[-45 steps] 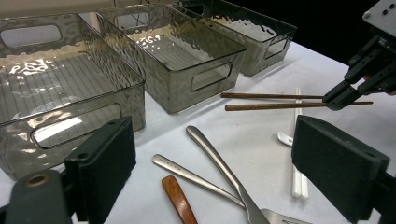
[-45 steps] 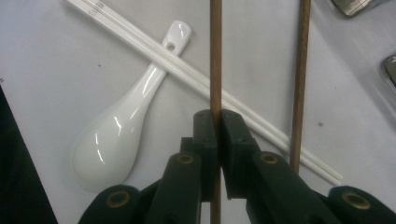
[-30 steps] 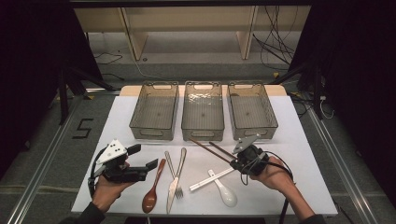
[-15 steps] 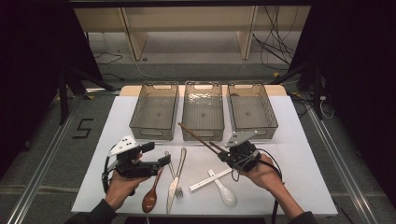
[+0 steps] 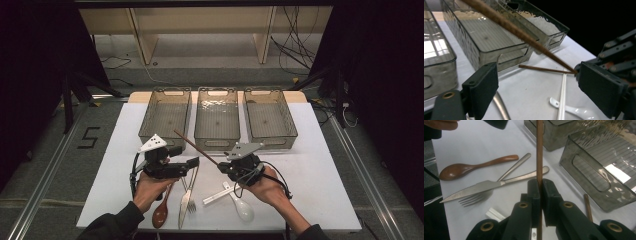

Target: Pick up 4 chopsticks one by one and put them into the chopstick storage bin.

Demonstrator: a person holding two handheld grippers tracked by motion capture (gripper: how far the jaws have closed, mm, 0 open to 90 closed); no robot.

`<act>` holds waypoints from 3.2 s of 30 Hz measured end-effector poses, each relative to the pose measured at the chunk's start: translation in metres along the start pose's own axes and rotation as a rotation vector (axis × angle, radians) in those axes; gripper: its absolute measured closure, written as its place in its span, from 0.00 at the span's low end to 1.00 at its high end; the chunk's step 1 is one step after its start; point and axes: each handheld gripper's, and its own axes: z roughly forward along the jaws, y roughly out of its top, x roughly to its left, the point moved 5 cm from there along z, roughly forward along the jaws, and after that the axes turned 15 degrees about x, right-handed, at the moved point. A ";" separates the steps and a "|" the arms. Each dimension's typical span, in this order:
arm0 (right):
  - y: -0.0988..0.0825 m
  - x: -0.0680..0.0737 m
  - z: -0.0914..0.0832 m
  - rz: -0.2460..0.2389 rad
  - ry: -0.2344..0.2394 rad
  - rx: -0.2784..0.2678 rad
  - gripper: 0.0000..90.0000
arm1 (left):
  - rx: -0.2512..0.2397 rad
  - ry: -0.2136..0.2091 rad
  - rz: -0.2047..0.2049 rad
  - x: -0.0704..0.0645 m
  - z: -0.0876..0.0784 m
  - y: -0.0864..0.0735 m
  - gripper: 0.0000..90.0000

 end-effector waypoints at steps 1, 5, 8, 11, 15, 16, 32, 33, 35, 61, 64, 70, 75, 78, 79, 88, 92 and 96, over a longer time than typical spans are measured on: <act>0.001 0.001 0.000 -0.001 -0.002 -0.002 0.96 | -0.004 -0.005 -0.006 0.000 0.001 0.001 0.21; 0.003 0.005 0.001 -0.006 0.004 -0.015 0.96 | -0.007 -0.018 -0.030 0.000 0.005 0.004 0.26; 0.006 0.008 0.003 0.000 0.011 -0.031 0.96 | -0.001 -0.026 -0.030 -0.002 0.006 0.004 0.28; 0.007 0.011 0.005 -0.005 0.011 -0.037 0.96 | 0.006 -0.038 -0.031 -0.003 0.007 0.003 0.31; 0.010 0.016 0.005 -0.008 0.022 -0.056 0.96 | 0.003 -0.057 -0.023 -0.006 0.008 0.003 0.40; 0.011 0.017 0.005 -0.007 0.024 -0.060 0.96 | 0.005 -0.062 -0.020 -0.007 0.009 0.003 0.42; 0.013 0.023 0.008 -0.018 0.044 -0.080 0.96 | 0.005 -0.123 -0.039 -0.008 0.009 0.002 0.72; 0.012 0.023 0.008 -0.022 0.043 -0.077 0.96 | 0.006 -0.133 -0.045 -0.008 0.009 0.002 0.76; 0.012 0.023 0.008 -0.021 0.043 -0.078 0.96 | 0.004 -0.151 -0.053 -0.009 0.008 0.003 0.77; -0.015 -0.018 -0.017 0.134 0.040 -0.036 0.43 | 0.051 -0.095 -0.033 0.028 -0.024 0.027 0.92; -0.023 -0.026 -0.020 0.169 0.048 -0.031 0.40 | 0.047 -0.082 -0.055 0.040 -0.031 0.032 0.92; -0.038 -0.036 -0.023 0.206 0.028 -0.004 0.36 | 0.035 -0.063 -0.083 0.056 -0.042 0.045 0.92; -0.048 -0.041 -0.027 0.240 0.040 0.005 0.34 | 0.034 -0.040 -0.094 0.067 -0.051 0.058 0.92; -0.050 -0.042 -0.028 0.247 0.045 0.005 0.34 | 0.029 -0.020 -0.098 0.075 -0.055 0.068 0.92; -0.051 -0.042 -0.028 0.245 0.045 0.006 0.33 | 0.027 -0.013 -0.102 0.079 -0.056 0.072 0.92; -0.052 -0.040 -0.032 0.242 0.055 -0.001 0.31 | 0.043 0.035 -0.126 0.100 -0.057 0.093 0.92; -0.053 -0.040 -0.033 0.248 0.057 -0.008 0.30 | 0.048 0.051 -0.137 0.109 -0.057 0.104 0.92; -0.053 -0.040 -0.034 0.246 0.062 -0.012 0.29 | 0.053 0.067 -0.141 0.114 -0.055 0.112 0.92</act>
